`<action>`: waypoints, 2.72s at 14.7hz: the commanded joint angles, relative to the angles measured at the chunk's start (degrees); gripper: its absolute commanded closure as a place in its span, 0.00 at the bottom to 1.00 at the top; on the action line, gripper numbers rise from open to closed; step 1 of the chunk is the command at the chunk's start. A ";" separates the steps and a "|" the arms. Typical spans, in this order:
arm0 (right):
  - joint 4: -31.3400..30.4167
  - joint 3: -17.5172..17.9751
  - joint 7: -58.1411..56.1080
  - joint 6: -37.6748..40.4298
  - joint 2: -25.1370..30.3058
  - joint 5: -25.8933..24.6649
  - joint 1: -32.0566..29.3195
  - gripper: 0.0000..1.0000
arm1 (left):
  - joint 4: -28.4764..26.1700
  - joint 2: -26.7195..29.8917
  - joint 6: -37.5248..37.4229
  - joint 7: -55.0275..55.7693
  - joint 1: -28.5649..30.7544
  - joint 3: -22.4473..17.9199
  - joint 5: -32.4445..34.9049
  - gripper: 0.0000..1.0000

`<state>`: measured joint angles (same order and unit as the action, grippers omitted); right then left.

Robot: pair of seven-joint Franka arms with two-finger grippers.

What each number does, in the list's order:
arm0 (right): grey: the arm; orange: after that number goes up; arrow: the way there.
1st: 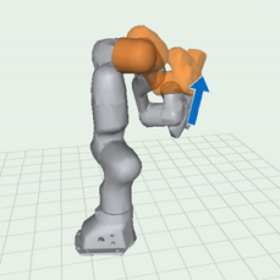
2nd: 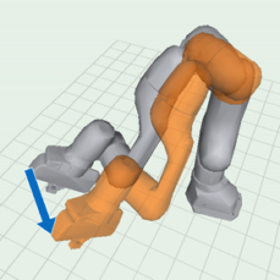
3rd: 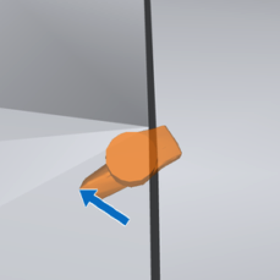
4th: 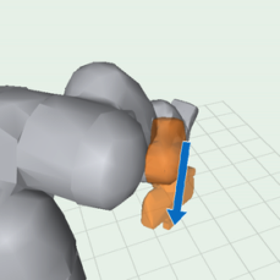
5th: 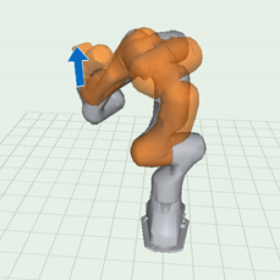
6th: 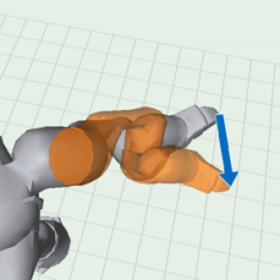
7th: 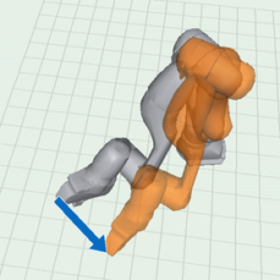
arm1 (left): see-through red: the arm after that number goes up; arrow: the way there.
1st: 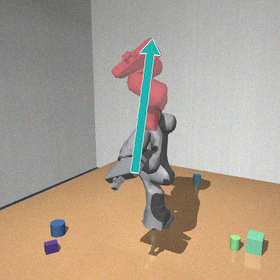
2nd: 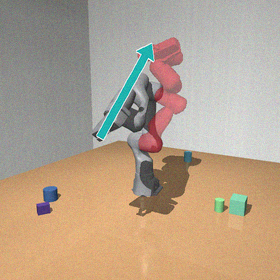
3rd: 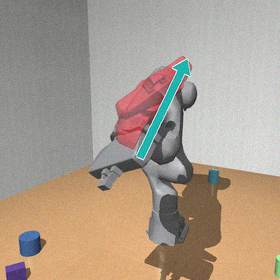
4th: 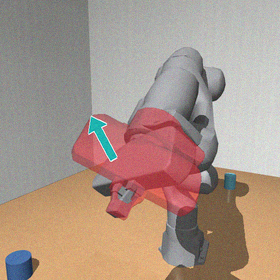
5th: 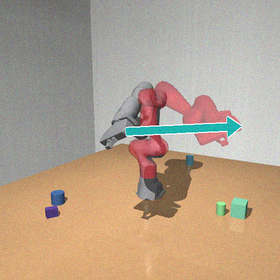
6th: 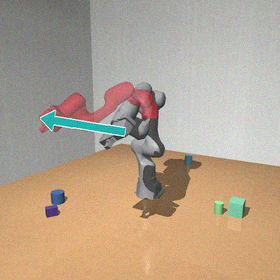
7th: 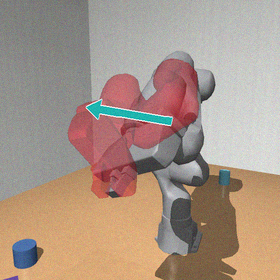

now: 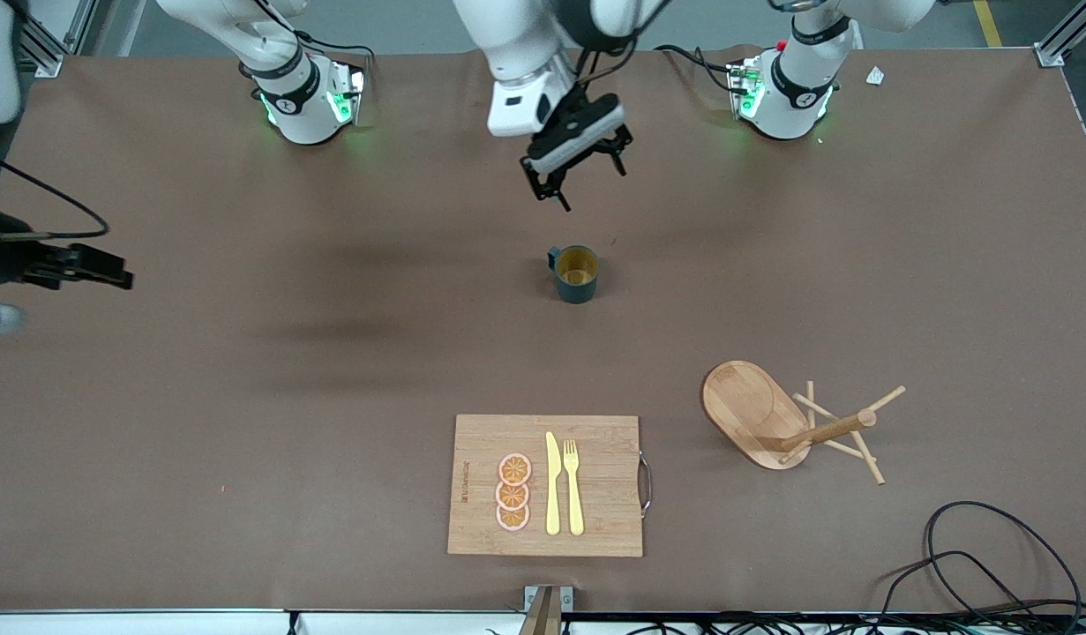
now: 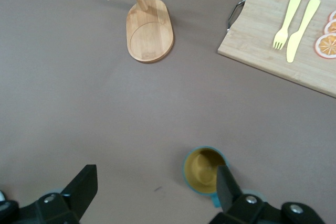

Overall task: Pass cup and hang on rack
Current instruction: 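Move the left gripper over the teal mug and lower it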

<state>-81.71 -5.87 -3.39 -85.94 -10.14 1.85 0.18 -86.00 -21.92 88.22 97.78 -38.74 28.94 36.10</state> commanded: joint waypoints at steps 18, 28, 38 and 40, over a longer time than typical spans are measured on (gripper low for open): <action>-4.06 1.83 -0.21 7.98 4.59 -0.70 -0.45 0.00 | 6.18 -23.41 -0.77 29.46 -10.56 -2.57 26.74 0.00; -13.56 1.92 -0.30 1.74 15.23 -1.23 -0.36 0.00 | 14.19 -32.92 -0.86 31.33 -21.11 -13.91 26.57 0.00; -11.19 2.00 -0.39 2.44 16.73 -1.41 -0.27 0.00 | 14.02 -35.74 -0.95 32.29 -24.37 -15.40 26.39 0.00; -10.66 1.83 -2.04 2.71 16.73 -1.50 -0.44 0.00 | 14.10 -35.47 -0.95 31.77 -24.37 -15.49 26.48 0.00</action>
<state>-92.11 -4.23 -3.72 -83.14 5.54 1.04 0.01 -73.58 -56.57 87.51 129.61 -62.51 14.12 61.82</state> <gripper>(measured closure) 0.000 0.000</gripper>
